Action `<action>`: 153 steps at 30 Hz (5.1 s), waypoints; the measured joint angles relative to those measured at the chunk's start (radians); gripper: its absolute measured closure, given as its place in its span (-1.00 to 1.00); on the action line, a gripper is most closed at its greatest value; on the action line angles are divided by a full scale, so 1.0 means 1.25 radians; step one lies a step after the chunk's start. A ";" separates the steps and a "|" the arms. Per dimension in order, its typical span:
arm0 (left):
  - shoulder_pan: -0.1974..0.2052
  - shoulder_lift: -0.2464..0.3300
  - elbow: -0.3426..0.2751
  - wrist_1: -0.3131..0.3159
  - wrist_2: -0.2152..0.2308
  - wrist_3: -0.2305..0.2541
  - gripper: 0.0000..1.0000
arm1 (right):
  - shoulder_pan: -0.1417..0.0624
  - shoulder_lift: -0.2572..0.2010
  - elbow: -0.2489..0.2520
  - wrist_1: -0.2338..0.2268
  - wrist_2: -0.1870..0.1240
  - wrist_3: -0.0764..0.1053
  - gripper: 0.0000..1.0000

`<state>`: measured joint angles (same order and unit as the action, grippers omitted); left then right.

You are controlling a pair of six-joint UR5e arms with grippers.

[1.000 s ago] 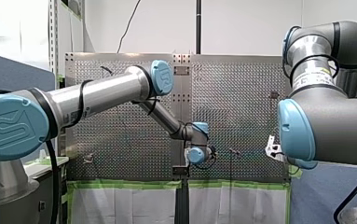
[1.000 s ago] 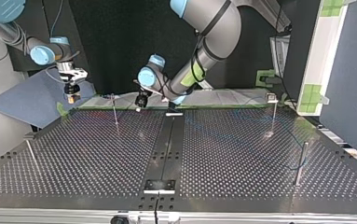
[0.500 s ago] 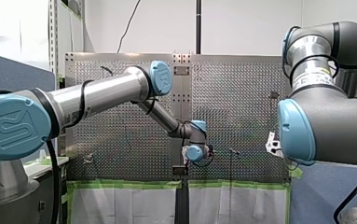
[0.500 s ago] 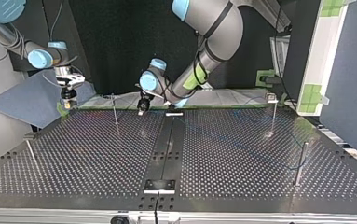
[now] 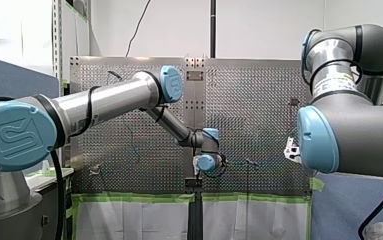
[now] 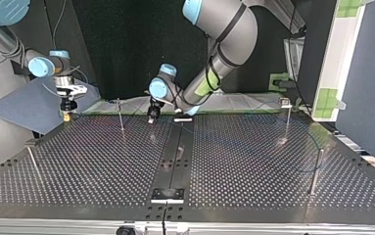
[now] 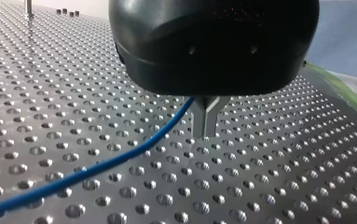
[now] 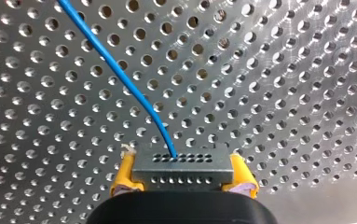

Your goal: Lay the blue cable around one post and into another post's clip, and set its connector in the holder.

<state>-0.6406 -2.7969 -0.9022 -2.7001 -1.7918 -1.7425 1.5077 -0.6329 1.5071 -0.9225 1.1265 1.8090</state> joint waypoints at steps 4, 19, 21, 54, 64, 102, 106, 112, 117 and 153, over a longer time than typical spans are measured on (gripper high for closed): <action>0.004 0.000 0.000 -0.002 0.000 0.000 0.96 | 0.005 0.004 -0.010 -0.010 0.012 -0.006 1.00; 0.011 0.000 0.005 -0.016 0.003 0.001 0.96 | 0.022 0.028 -0.030 -0.045 0.069 -0.047 1.00; 0.011 0.000 0.006 -0.016 0.003 0.001 0.96 | 0.022 0.042 -0.043 -0.035 0.071 -0.055 1.00; 0.021 -0.030 0.020 -0.010 -0.016 0.002 0.96 | 0.042 0.157 -0.239 0.143 0.109 -0.152 1.00; 0.006 -0.029 0.013 -0.018 -0.018 0.045 -0.11 | 0.037 0.156 -0.243 0.197 0.128 -0.176 1.00; -0.087 0.070 -0.143 -0.002 0.085 0.050 -0.71 | 0.057 0.096 -0.146 0.222 0.030 -0.242 1.00; -0.094 0.070 -0.143 0.000 0.110 0.026 -0.71 | 0.057 0.096 -0.146 0.223 0.028 -0.241 1.00; -0.105 0.070 -0.142 0.001 0.145 0.009 -0.71 | 0.061 0.096 -0.146 0.225 0.023 -0.240 1.00; -0.119 0.070 -0.137 0.000 0.143 0.024 -0.71 | 0.064 0.096 -0.146 0.224 0.020 -0.239 1.00; -0.178 0.070 -0.094 -0.053 -0.089 0.050 -0.66 | 0.074 0.096 -0.146 0.219 0.009 -0.221 1.00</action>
<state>-0.8637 -2.7095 -1.0197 -2.7670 -1.9031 -1.6795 1.6003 -0.5133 1.3248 -0.6485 1.1383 1.5323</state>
